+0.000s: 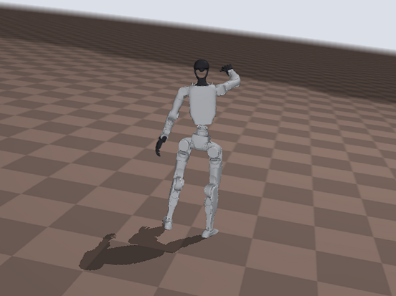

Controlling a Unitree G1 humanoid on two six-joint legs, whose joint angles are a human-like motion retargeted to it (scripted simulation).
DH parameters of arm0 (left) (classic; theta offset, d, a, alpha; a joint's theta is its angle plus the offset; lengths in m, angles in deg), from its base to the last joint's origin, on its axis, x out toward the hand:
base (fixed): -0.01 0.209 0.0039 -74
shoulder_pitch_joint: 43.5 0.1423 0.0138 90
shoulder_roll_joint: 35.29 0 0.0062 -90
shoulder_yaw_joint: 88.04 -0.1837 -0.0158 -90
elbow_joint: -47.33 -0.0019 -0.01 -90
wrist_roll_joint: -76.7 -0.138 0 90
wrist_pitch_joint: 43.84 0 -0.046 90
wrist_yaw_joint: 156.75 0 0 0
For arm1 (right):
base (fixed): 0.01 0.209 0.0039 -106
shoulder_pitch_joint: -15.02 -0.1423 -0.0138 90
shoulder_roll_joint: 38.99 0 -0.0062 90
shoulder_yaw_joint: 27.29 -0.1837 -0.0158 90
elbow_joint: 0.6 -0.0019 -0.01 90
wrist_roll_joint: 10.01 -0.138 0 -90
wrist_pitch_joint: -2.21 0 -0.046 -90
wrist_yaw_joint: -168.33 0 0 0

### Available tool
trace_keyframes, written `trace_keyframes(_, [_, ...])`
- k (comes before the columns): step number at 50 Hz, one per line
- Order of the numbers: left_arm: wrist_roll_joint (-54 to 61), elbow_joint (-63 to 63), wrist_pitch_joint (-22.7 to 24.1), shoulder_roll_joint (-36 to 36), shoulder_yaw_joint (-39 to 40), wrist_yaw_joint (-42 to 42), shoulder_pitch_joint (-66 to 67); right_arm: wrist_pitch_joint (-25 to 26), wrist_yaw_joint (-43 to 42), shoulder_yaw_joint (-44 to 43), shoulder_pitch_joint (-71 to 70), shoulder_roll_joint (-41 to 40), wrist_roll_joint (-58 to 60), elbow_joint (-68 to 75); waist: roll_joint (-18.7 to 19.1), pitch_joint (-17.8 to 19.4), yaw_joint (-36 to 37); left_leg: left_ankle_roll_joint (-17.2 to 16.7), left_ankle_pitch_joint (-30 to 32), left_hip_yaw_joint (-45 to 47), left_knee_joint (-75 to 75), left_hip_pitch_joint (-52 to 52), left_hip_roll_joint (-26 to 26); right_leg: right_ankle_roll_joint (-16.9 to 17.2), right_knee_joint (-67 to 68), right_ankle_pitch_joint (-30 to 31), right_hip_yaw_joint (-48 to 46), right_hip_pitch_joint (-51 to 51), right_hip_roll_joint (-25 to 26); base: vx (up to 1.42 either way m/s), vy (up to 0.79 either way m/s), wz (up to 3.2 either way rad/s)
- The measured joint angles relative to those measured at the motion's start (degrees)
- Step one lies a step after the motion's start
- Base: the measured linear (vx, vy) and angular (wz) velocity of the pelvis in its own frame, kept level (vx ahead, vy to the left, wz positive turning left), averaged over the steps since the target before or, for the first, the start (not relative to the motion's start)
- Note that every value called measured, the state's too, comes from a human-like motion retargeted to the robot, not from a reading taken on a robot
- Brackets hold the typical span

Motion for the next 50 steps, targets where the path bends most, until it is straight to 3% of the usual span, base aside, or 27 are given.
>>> trace_keyframes(3, [1.6,-0.4,0.3,0.2,0.0,1.6,-1.0,1.8,-4.4,-0.7,0.6,-2.6,-3.4,4.3,-0.1,-0.1,0.1,0.0,0.1,0.1,-0.1,0.0,0.0,0.0,0.0,0.1,0.1,0.0,0.1,0.00,0.00,0.00])
trace_keyframes(5, [2.9,-0.5,0.3,0.3,0.1,2.0,-1.5,1.4,-2.1,-0.7,1.5,-3.2,-8.5,3.8,-0.3,-0.2,0.0,0.0,0.1,0.0,-0.1,0.0,0.1,0.0,-0.1,0.1,0.0,-0.1,0.1,0.00,0.00,0.00])
trace_keyframes(11, [5.9,1.2,-0.2,0.3,1.2,-0.1,-1.8,1.8,26.2,2.0,5.9,1.7,-38.5,-14.6,-0.8,-0.1,-0.3,-0.1,0.2,-0.7,0.1,-0.7,0.4,0.0,-0.2,0.2,-0.7,-0.1,0.5,0.00,0.00,0.00])
trace_keyframes(13, [6.6,1.9,-0.7,-0.2,1.8,-0.3,-1.6,4.0,30.0,2.0,9.3,3.6,-51.2,-24.2,-0.9,0.2,-0.5,-0.4,0.3,-0.8,0.3,-0.9,0.7,0.0,-0.3,0.3,-1.0,-0.1,0.7,0.00,0.00,0.00])
trace_keyframes(15, [7.4,2.6,0.0,-1.0,2.1,0.4,-1.1,2.2,28.9,2.0,12.8,5.1,-66.6,-33.8,-0.6,0.5,-0.7,-0.7,0.3,-1.0,0.4,-1.0,0.9,0.0,-0.4,0.3,-1.1,-0.2,1.0,0.00,0.00,0.00])
trace_keyframes(17, [6.6,2.2,-2.8,-3.0,2.7,-0.9,-0.7,12.5,40.1,-1.5,16.9,6.1,-67.8,-41.2,-0.2,0.7,-1.0,0.4,0.1,-1.3,0.6,-1.0,0.2,0.0,-0.3,0.3,-1.2,0.1,0.2,0.01,0.06,0.08])
trace_keyframes(20, [5.6,2.0,-2.7,-3.9,1.7,-1.6,0.8,13.1,42.6,-9.6,23.1,5.9,-78.6,-43.7,0.2,0.7,-1.6,0.7,0.0,-1.5,0.7,-1.1,-0.1,0.0,-0.4,0.4,-1.2,0.2,-0.1,0.00,0.00,0.00])
trace_keyframes(22, [4.7,1.7,-3.0,-3.5,0.6,-1.9,1.3,10.1,37.7,-14.4,24.7,5.3,-79.1,-39.9,0.1,0.6,-1.7,0.6,0.0,-1.3,0.7,-1.0,0.0,0.0,-0.4,0.4,-1.1,0.2,-0.1,0.00,0.00,0.00])
trace_keyframes(23, [4.6,1.5,-2.3,-2.6,-0.4,-2.0,1.4,6.3,33.0,-16.8,25.4,4.6,-84.4,-36.2,-0.1,0.5,-1.7,0.2,0.1,-1.3,0.7,-1.0,0.1,0.0,-0.4,0.4,-1.1,0.2,0.1,0.00,0.00,0.00])
trace_keyframes(26, [1.8,0.9,-1.2,-0.3,-1.9,-3.2,1.5,0.3,27.4,-16.3,19.5,4.6,-69.4,-23.8,-0.8,0.1,-1.2,0.0,0.2,-1.0,0.6,-0.9,0.1,0.0,-0.4,0.5,-0.9,0.1,0.1,0.00,0.00,0.00])
trace_keyframes(31, [2.9,0.1,-1.5,1.1,-2.7,-0.1,-0.8,1.2,4.2,-14.8,9.7,-1.7,-48.9,0.6,-1.0,-0.4,-0.5,-0.1,0.3,-1.0,0.2,-0.7,-0.1,0.0,-0.4,0.4,-0.9,0.2,-0.1,0.00,0.00,0.00])
trace_keyframes(34, [5.1,0.4,-1.0,1.3,-1.8,2.6,-2.3,2.9,-8.6,-17.6,7.8,-5.3,-45.9,10.2,-1.0,-0.5,0.1,-0.2,0.4,-1.2,0.0,-0.7,-0.2,0.0,-0.4,0.4,-1.1,0.3,-0.2,0.00,0.00,0.00])
trace_keyframes(36, [7.1,1.1,-0.5,1.3,-0.7,3.6,-3.2,2.6,-10.4,-18.5,8.1,-6.1,-47.4,11.2,-1.1,-0.5,0.4,-0.3,0.4,-1.5,0.0,-0.8,-0.1,0.0,-0.5,0.4,-1.3,0.3,-0.1,0.00,0.00,0.00])
trace_keyframes(38, [9.1,1.9,0.0,1.3,0.4,3.9,-3.7,1.4,-5.7,-17.5,9.8,-4.3,-52.7,6.2,-1.3,-0.3,0.4,-0.2,0.5,-1.8,-0.1,-0.9,-0.1,0.0,-0.5,0.4,-1.6,0.4,-0.1,0.00,0.00,0.00])
trace_keyframes(42, [10.4,3.0,0.9,0.5,1.7,3.4,-3.4,-1.3,12.9,-14.3,15.9,1.7,-71.1,-13.8,-1.1,-0.2,0.1,-0.2,0.6,-2.3,0.1,-1.3,0.1,0.0,-0.6,0.5,-2.2,0.4,0.1,0.00,0.00,0.00])
trace_keyframes(45, [9.1,3.3,0.5,-0.2,2.0,2.3,-2.6,0.7,25.8,-13.6,20.8,4.5,-85.1,-29.8,-0.8,0.1,-0.4,-0.2,0.6,-2.5,0.3,-1.6,0.2,0.0,-0.7,0.5,-2.3,0.4,0.3,0.00,0.00,0.00])
trace_keyframes(47, [9.3,3.4,-1.2,-0.9,2.2,1.4,-2.2,4.7,26.2,-14.3,24.3,4.1,-94.2,-37.3,-0.6,0.3,-0.7,-0.5,0.6,-2.4,0.5,-1.7,0.5,0.0,-0.7,0.5,-2.3,0.3,0.5,0.00,0.00,0.00])
trace_keyframes(48, [8.7,3.4,-2.9,-1.2,2.6,0.6,-2.2,7.3,25.5,-13.7,24.8,4.3,-88.9,-40.3,-0.6,0.4,-0.7,-0.4,0.6,-2.3,0.5,-1.7,0.5,0.0,-0.7,0.5,-2.2,0.2,0.5,0.00,0.00,0.00])
trace_keyframes(50, [5.2,3.4,-2.1,-1.2,2.3,-2.2,-0.2,12.4,43.6,-12.2,22.1,6.5,-79.8,-45.3,-0.7,0.3,-0.9,0.6,0.4,-2.3,0.6,-1.6,-0.2,0.0,-0.6,0.5,-1.9,0.3,-0.2,0.01,0.03,-0.04])
